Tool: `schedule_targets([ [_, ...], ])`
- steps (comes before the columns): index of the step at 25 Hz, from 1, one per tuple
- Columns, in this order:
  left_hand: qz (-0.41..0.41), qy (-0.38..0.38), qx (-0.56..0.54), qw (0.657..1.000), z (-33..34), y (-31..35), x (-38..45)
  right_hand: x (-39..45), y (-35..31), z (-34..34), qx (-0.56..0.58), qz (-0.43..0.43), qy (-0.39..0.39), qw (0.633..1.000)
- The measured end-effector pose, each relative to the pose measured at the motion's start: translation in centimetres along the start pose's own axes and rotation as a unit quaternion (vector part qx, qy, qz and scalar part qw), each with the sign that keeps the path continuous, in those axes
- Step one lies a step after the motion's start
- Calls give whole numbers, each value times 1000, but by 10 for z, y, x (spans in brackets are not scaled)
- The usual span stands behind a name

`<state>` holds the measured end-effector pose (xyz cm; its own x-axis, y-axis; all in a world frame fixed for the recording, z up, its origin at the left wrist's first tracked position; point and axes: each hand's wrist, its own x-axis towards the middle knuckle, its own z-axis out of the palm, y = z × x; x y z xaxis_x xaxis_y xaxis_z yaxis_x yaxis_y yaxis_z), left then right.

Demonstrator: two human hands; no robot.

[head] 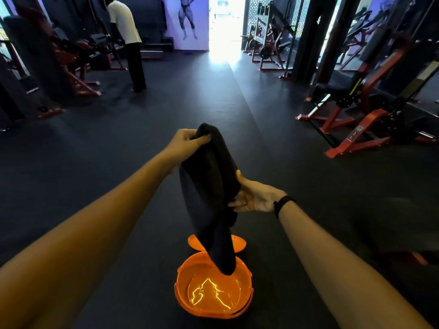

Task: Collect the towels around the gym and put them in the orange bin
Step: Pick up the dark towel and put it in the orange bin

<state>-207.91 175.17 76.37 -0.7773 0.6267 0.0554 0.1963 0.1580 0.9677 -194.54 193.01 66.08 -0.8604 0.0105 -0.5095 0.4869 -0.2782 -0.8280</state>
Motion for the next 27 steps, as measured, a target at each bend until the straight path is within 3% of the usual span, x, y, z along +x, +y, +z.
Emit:
schedule_targets([
  [3, -38, 31, -30, 998, -13, -8, 1, 11, -13, 17, 47, -121, 38, 991],
  [6, -103, 38, -16, 994, -32, -27, 4, 13, -34, 16, 175, -219, 63, 958],
  [8, -128, 92, -93, 983, -50, -41, 4, 12, -48, 6, 249, -286, 91, 921],
  [10, -152, 132, -187, 962, -72, -56, 4, 8, -54, -1, 206, -318, 121, 918],
  [13, -199, 139, -127, 962, -95, -79, -8, 7, -49, -7, 121, -310, 224, 916],
  [15, -173, 161, -214, 948, -102, -90, -12, 6, -45, -9, 153, -302, 274, 900],
  [19, -141, 178, -272, 935, -106, -107, -17, 3, -42, -18, 190, -298, 329, 875],
  [22, -187, 82, -75, 976, -102, -124, -25, -4, -39, -27, 194, -289, 349, 870],
  [25, -183, 160, -124, 962, -105, -137, -26, -13, -34, -36, 190, -276, 365, 869],
  [27, -185, 109, -9, 977, -111, -141, -27, -18, -29, -41, 198, -264, 380, 864],
])
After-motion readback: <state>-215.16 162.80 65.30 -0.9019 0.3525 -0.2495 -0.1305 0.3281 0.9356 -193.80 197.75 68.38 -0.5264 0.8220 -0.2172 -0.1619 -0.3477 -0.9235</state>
